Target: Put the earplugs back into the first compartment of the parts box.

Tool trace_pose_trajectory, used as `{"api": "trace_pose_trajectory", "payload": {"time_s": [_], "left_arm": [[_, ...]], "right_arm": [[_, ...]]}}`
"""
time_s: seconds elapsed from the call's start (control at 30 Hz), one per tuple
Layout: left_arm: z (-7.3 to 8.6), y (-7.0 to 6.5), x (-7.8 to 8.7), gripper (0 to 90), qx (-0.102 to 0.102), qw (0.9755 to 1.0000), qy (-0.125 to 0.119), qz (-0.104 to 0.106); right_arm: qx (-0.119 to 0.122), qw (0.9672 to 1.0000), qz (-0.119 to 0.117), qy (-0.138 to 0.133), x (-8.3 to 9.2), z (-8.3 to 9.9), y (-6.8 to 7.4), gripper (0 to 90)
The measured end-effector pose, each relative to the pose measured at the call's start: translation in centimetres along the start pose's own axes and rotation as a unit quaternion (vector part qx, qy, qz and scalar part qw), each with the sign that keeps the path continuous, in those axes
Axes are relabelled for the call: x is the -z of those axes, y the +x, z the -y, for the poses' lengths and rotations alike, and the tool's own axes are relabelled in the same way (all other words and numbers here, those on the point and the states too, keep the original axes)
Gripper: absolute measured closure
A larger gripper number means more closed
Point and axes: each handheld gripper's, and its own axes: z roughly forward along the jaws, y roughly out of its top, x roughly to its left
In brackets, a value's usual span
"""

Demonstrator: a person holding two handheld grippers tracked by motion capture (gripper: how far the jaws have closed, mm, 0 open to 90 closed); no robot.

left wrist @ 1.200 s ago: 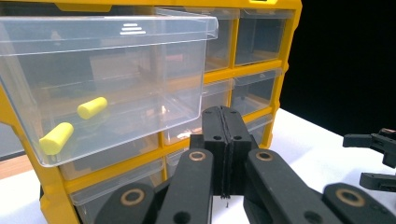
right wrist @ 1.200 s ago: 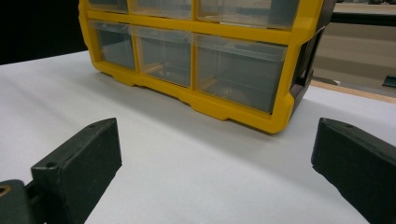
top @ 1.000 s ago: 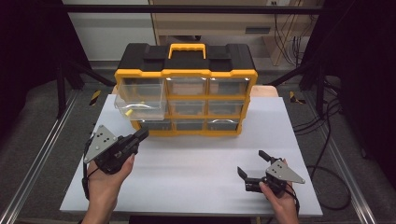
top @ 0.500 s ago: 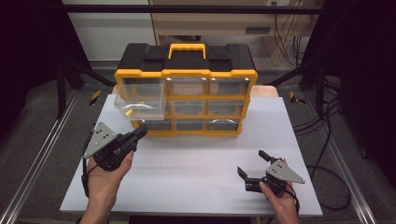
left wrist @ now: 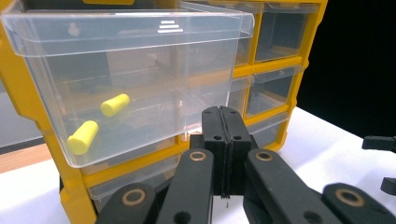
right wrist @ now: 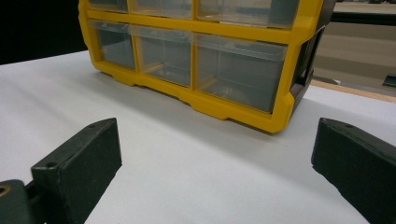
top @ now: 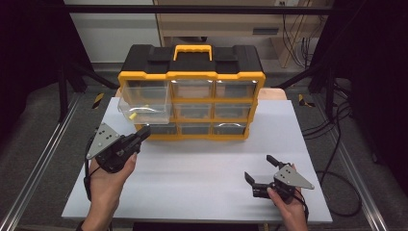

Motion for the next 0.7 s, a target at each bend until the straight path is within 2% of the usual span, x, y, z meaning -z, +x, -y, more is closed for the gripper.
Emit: {"api": "trace_pose_trajectory", "payload": {"time_s": [0.7], "left_arm": [[-0.38,0.24,-0.21,90.0,-0.005,1.0000,0.002,-0.005]], "right_arm": [[0.000,1.0000,-0.001,-0.001,0.01,-0.01,0.00,1.9]]}}
